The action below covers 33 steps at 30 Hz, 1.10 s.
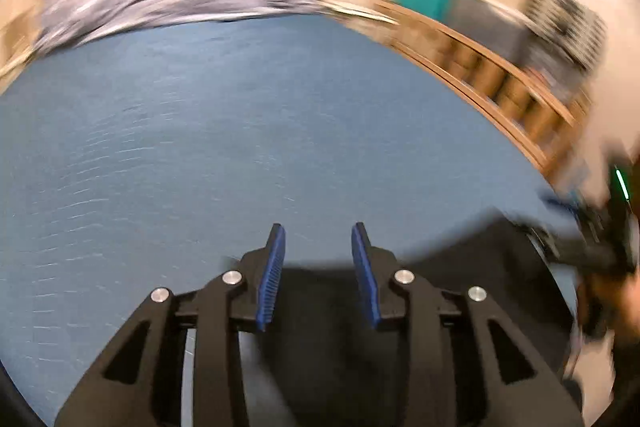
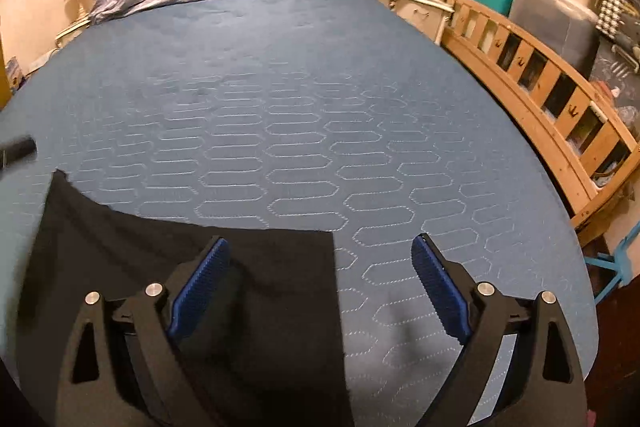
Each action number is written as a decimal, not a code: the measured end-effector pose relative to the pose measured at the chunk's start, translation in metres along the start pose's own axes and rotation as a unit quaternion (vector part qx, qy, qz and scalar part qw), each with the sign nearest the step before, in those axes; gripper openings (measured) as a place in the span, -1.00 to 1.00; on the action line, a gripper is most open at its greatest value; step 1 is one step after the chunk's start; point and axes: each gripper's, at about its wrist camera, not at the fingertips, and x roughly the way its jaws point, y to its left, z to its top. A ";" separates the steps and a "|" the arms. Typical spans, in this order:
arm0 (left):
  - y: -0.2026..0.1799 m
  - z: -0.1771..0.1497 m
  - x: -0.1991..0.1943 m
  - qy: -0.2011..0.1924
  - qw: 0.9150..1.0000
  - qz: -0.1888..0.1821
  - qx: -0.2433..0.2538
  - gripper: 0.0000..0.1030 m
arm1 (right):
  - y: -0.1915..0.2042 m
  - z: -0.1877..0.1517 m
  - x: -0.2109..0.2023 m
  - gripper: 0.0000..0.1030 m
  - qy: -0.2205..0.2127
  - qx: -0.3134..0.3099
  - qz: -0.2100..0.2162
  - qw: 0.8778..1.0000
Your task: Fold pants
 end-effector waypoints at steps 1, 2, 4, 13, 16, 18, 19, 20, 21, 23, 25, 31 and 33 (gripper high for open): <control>-0.021 -0.004 0.008 0.008 1.000 -0.013 0.016 -0.18 | 0.005 0.001 0.002 0.73 0.013 -0.016 -0.003 1.000; -0.042 -0.009 0.019 0.022 0.999 -0.019 0.039 -0.14 | 0.012 0.001 0.004 0.73 0.022 -0.036 -0.004 0.999; -0.074 -0.022 0.046 0.062 0.993 0.000 0.096 -0.13 | 0.028 0.002 0.017 0.70 0.034 -0.076 -0.004 0.996; 0.002 0.023 0.073 0.069 0.994 0.080 -0.016 0.07 | -0.018 0.019 0.013 0.64 0.014 0.011 -0.074 0.997; -0.005 0.008 0.026 0.033 0.998 0.057 -0.020 0.07 | 0.004 0.003 -0.024 0.64 -0.003 -0.032 -0.017 0.999; -0.020 -0.015 -0.003 0.012 0.999 0.036 -0.035 0.07 | 0.026 -0.017 -0.046 0.71 -0.018 -0.060 0.012 0.998; -0.027 -0.018 -0.007 0.012 0.998 0.036 -0.046 0.07 | 0.034 -0.024 -0.052 0.73 -0.019 -0.064 0.018 0.998; -0.036 -0.038 -0.015 0.020 0.998 0.036 -0.057 0.07 | 0.044 -0.037 -0.058 0.73 -0.016 -0.067 0.029 0.997; -0.038 -0.065 -0.037 0.024 0.997 0.036 -0.059 0.07 | 0.052 -0.050 -0.063 0.73 -0.013 -0.067 0.039 0.997; -0.060 -0.098 -0.042 0.039 0.997 0.050 -0.035 0.07 | 0.062 -0.068 -0.067 0.73 -0.011 -0.081 0.034 0.996; -0.083 -0.142 -0.048 0.054 0.996 0.069 -0.021 0.09 | 0.072 -0.088 -0.064 0.72 -0.003 -0.100 0.000 0.995; -0.093 -0.199 -0.056 0.031 0.993 0.113 -0.019 0.58 | 0.061 -0.109 -0.047 0.80 0.000 -0.061 0.015 0.998; -0.085 -0.203 -0.052 0.034 0.992 0.117 -0.039 0.74 | 0.060 -0.106 -0.049 0.80 0.003 -0.056 0.006 0.998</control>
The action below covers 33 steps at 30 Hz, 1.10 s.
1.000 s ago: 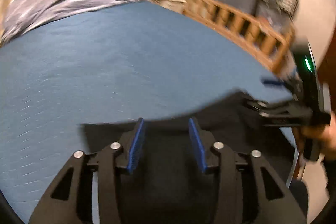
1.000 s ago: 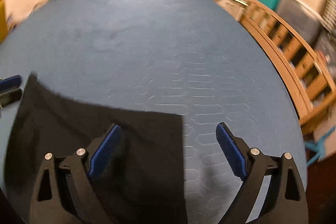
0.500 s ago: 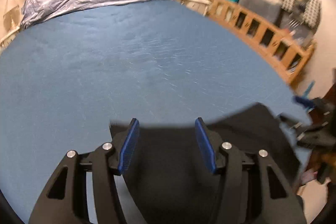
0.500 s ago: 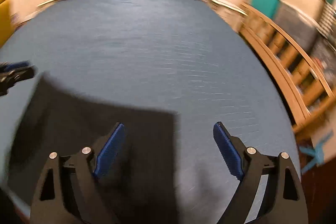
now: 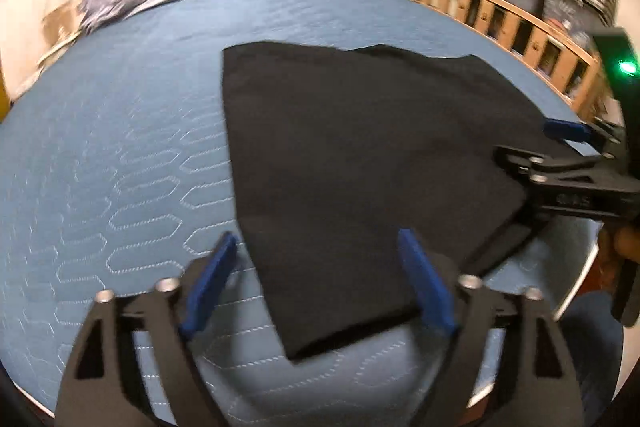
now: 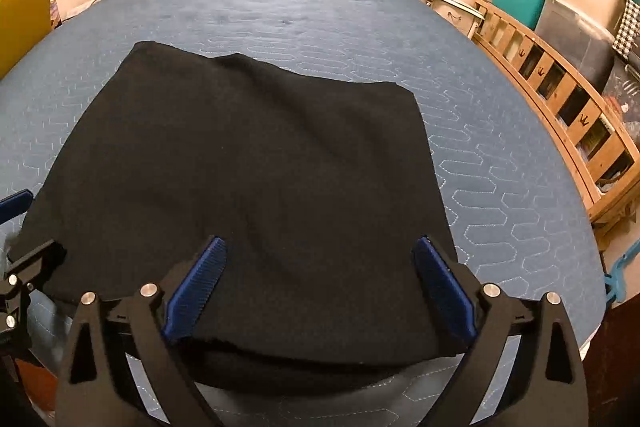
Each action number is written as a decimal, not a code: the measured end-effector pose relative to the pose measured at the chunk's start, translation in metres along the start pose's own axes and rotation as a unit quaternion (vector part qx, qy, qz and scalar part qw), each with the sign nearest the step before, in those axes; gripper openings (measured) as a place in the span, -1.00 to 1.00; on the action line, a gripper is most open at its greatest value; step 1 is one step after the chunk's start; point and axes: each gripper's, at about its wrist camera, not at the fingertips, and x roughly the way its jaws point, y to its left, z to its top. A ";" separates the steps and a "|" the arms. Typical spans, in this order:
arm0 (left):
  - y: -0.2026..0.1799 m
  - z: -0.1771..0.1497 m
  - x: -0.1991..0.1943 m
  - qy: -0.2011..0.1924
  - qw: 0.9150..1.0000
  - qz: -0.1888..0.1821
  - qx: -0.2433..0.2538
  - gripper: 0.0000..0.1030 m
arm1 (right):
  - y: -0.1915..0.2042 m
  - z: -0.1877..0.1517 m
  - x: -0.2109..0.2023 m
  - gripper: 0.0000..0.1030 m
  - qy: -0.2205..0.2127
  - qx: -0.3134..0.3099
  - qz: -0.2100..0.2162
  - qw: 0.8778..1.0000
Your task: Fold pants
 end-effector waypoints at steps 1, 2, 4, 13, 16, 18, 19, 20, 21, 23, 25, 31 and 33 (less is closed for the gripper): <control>0.001 -0.001 -0.001 0.000 1.000 -0.004 -0.004 0.74 | -0.002 0.006 -0.006 0.80 -0.001 0.010 -0.014 1.000; 0.005 -0.003 -0.004 -0.008 1.000 -0.006 -0.010 0.74 | -0.004 0.010 -0.012 0.80 -0.013 0.021 -0.012 1.000; 0.003 -0.003 -0.017 -0.045 0.999 0.014 -0.004 0.72 | -0.004 0.021 -0.030 0.80 -0.051 0.040 0.012 0.998; -0.019 -0.018 -0.011 -0.051 0.997 0.044 0.036 0.69 | 0.010 0.114 0.082 0.77 0.025 -0.010 -0.053 0.998; -0.020 -0.016 -0.013 -0.050 0.996 0.044 0.053 0.69 | -0.021 0.122 0.086 0.77 0.047 0.043 -0.087 0.994; -0.016 -0.008 -0.024 -0.053 0.997 0.041 0.038 0.64 | -0.023 0.119 0.057 0.76 0.011 0.051 -0.079 0.995; -0.016 -0.001 -0.036 -0.073 0.997 0.030 0.023 0.64 | -0.019 0.113 0.038 0.76 -0.009 0.042 -0.063 0.997; -0.018 0.004 -0.041 -0.080 0.996 0.019 0.018 0.64 | -0.014 0.106 0.025 0.78 -0.020 0.039 -0.057 0.997; -0.022 0.013 -0.044 -0.083 0.996 0.006 0.020 0.63 | -0.008 0.096 0.014 0.79 -0.027 0.034 -0.050 0.998; -0.026 0.022 -0.033 -0.045 0.998 -0.036 0.010 0.45 | 0.005 0.068 0.008 0.78 -0.015 0.003 -0.054 0.998; -0.013 0.025 -0.019 0.010 0.995 -0.100 -0.028 0.00 | 0.001 0.043 0.015 0.77 0.009 -0.001 -0.051 0.999; 0.093 0.060 0.027 0.061 0.968 -0.175 -0.168 0.48 | -0.116 0.035 0.021 0.82 0.049 0.191 0.132 0.972; 0.108 0.067 0.052 0.088 0.953 -0.225 -0.183 0.43 | -0.132 0.038 0.040 0.82 0.081 0.202 0.201 0.955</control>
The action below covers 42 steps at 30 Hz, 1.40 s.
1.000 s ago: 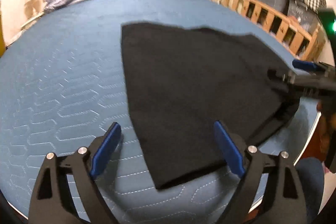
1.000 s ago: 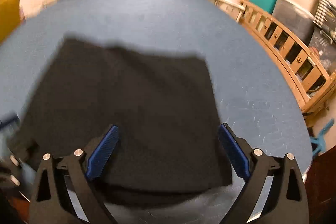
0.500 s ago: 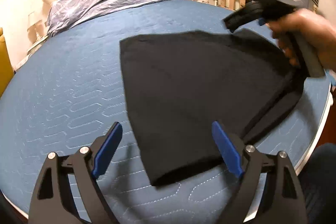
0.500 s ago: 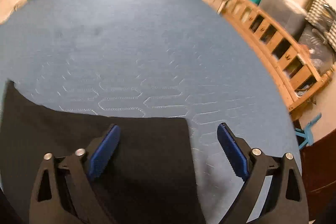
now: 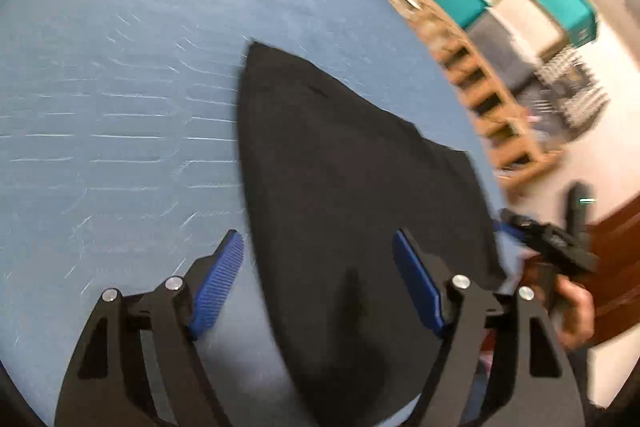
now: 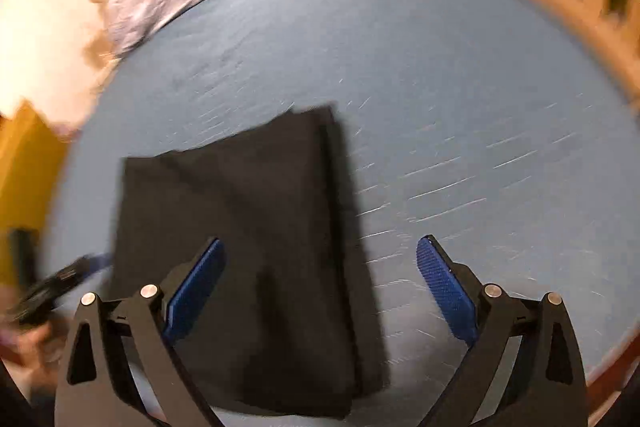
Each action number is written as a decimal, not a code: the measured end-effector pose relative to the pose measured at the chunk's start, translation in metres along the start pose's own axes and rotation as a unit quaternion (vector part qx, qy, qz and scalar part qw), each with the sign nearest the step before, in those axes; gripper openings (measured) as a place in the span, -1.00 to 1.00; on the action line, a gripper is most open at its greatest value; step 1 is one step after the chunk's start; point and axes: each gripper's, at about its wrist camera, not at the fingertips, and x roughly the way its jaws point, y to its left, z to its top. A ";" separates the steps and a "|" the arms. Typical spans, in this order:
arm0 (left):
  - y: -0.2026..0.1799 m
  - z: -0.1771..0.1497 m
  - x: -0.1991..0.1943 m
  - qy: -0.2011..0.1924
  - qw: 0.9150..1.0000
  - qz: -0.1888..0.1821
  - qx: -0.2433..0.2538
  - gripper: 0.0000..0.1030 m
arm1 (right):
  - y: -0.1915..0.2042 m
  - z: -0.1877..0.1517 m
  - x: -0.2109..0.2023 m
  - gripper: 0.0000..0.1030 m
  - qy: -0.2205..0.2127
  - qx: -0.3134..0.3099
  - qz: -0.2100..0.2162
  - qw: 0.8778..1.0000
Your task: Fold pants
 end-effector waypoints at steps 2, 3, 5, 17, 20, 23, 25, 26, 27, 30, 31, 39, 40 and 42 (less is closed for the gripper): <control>0.009 0.011 0.005 -0.002 1.000 0.026 0.000 0.41 | -0.008 0.008 0.008 0.83 0.011 -0.010 -0.016 1.000; 0.012 0.016 0.009 0.000 1.000 0.012 0.004 0.41 | -0.013 0.012 0.014 0.83 0.021 -0.009 -0.008 1.000; 0.014 0.018 0.014 0.005 1.000 0.002 -0.003 0.44 | -0.026 0.019 0.026 0.87 0.045 0.010 0.005 0.999; 0.029 0.026 0.041 0.046 0.990 -0.112 -0.076 -0.09 | 0.015 0.012 0.047 0.92 0.081 -0.051 0.020 0.995; 0.034 0.029 0.044 0.046 0.989 -0.124 -0.069 -0.14 | 0.020 0.009 0.049 0.92 0.080 -0.062 0.004 0.995; 0.029 0.031 0.051 0.056 0.988 -0.130 -0.053 -0.12 | 0.023 0.007 0.052 0.89 0.079 -0.066 -0.007 0.995; 0.026 0.032 0.051 0.061 0.986 -0.147 -0.043 -0.06 | 0.030 0.008 0.052 0.76 0.076 -0.083 -0.030 0.993; 0.020 0.030 0.053 0.065 0.986 -0.148 -0.029 -0.06 | 0.033 0.004 0.051 0.58 0.071 -0.093 -0.038 0.992; 0.014 0.028 0.054 0.068 0.986 -0.151 -0.019 -0.06 | 0.035 0.002 0.050 0.37 0.067 -0.094 -0.034 0.993; 0.008 0.021 0.061 0.070 0.987 -0.144 0.001 -0.11 | 0.037 0.001 0.047 0.12 0.061 -0.104 -0.027 0.992; 0.009 0.022 0.061 0.071 0.987 -0.145 -0.003 -0.17 | 0.038 0.000 0.046 0.11 0.059 -0.112 -0.030 0.992; 0.025 0.021 0.060 0.074 0.986 -0.149 -0.012 -0.73 | 0.042 -0.002 0.046 -0.11 0.048 -0.118 -0.023 0.992; 0.024 0.021 0.060 0.073 0.986 -0.152 -0.011 -0.80 | 0.043 -0.001 0.047 -0.14 0.047 -0.117 -0.022 0.992; 0.023 0.021 0.057 0.066 0.986 -0.155 -0.010 -0.83 | 0.043 0.000 0.047 -0.29 0.044 -0.113 -0.020 0.992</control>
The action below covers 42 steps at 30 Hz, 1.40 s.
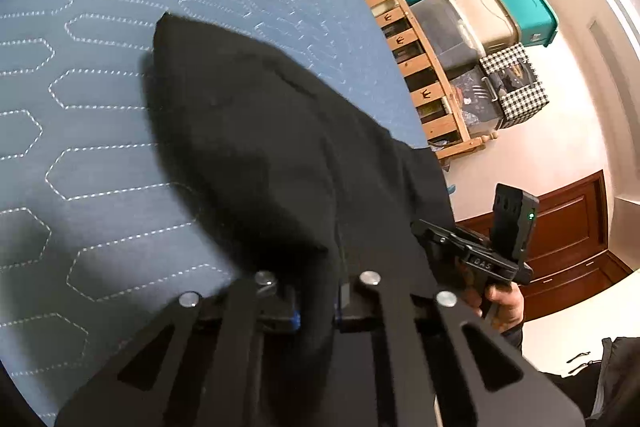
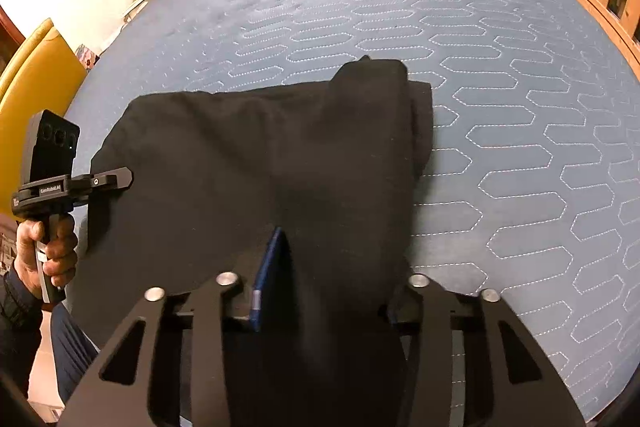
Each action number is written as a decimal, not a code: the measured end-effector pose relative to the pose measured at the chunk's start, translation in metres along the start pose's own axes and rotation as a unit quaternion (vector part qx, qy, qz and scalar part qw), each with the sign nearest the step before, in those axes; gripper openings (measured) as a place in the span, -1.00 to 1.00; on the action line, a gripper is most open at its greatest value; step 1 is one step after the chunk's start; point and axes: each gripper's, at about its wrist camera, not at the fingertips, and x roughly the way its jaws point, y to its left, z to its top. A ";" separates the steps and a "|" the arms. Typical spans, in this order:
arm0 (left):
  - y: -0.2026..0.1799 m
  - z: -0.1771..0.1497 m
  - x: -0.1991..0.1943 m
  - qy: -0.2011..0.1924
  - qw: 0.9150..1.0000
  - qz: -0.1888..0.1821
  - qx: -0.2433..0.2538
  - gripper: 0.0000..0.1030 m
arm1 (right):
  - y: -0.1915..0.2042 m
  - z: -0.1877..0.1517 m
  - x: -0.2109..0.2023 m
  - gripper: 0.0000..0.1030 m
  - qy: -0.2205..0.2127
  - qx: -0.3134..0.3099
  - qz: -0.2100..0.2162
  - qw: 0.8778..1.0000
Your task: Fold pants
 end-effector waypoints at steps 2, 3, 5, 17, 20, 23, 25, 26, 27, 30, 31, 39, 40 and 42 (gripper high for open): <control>-0.005 0.000 -0.004 -0.006 1.000 -0.003 0.003 -0.85 | 0.001 0.001 -0.002 -0.48 -0.002 0.004 0.005 1.000; -0.008 0.000 -0.008 -0.011 1.000 -0.007 0.004 -0.85 | 0.002 0.001 -0.003 -0.57 -0.004 0.007 0.008 1.000; -0.012 0.000 -0.015 -0.015 1.000 -0.009 0.009 -0.86 | 0.004 0.002 -0.007 -0.66 -0.007 0.011 0.017 1.000; 0.005 0.013 -0.138 -0.064 0.997 0.037 0.005 -0.86 | 0.094 0.027 0.018 -0.70 0.013 0.025 0.126 0.992; 0.029 0.016 -0.186 -0.084 0.995 0.058 -0.008 -0.86 | 0.141 0.044 0.036 -0.70 0.022 0.009 0.145 0.989; 0.059 0.021 -0.231 -0.101 0.992 0.076 -0.031 -0.86 | 0.195 0.063 0.055 -0.71 0.031 -0.012 0.159 0.987; 0.077 0.025 -0.253 -0.108 0.990 0.084 -0.042 -0.86 | 0.229 0.077 0.070 -0.71 0.038 -0.021 0.169 0.985; 0.085 0.027 -0.263 -0.111 0.989 0.088 -0.047 -0.86 | 0.243 0.084 0.078 -0.71 0.042 -0.022 0.171 0.984; 0.094 0.030 -0.274 -0.115 0.987 0.095 -0.050 -0.86 | 0.255 0.088 0.083 -0.71 0.045 -0.026 0.173 0.984; 0.123 0.040 -0.297 -0.120 0.986 0.095 -0.068 -0.86 | 0.284 0.097 0.098 -0.71 0.051 -0.032 0.176 0.983; 0.133 0.041 -0.300 -0.119 0.985 0.102 -0.073 -0.86 | 0.291 0.101 0.106 -0.71 0.055 -0.033 0.174 0.983; 0.183 0.039 -0.316 -0.151 0.967 0.159 -0.129 0.42 | 0.259 0.106 0.119 0.66 0.029 -0.008 0.066 0.997; 0.178 0.036 -0.326 -0.165 0.960 0.192 -0.122 0.44 | 0.248 0.108 0.106 0.66 0.011 -0.007 0.037 0.999; 0.154 0.033 -0.345 -0.202 0.940 0.264 -0.081 0.36 | 0.243 0.113 0.082 0.63 -0.028 -0.012 -0.011 0.999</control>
